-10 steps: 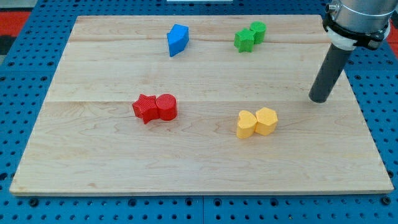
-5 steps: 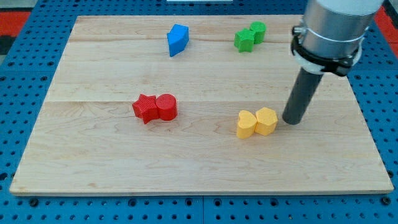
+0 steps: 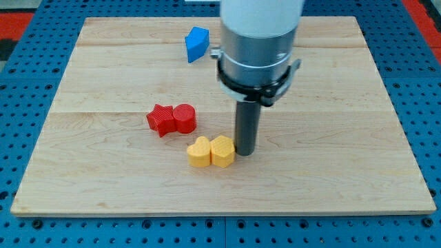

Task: Push yellow hexagon along with yellow heart to bottom left

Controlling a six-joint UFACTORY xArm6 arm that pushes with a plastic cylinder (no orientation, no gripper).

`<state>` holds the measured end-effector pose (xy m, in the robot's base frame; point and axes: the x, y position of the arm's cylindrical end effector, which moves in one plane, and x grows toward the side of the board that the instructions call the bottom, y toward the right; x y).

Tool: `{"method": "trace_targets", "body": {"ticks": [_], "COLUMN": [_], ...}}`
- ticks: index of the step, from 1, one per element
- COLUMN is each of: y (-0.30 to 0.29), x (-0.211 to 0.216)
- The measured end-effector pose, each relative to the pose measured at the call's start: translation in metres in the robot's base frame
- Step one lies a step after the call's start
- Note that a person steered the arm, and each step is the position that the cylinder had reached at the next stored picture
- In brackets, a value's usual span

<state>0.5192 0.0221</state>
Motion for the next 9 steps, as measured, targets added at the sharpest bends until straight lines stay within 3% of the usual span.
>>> {"method": "trace_targets", "body": {"ticks": [9], "y": [-0.218], "x": [0.029]}}
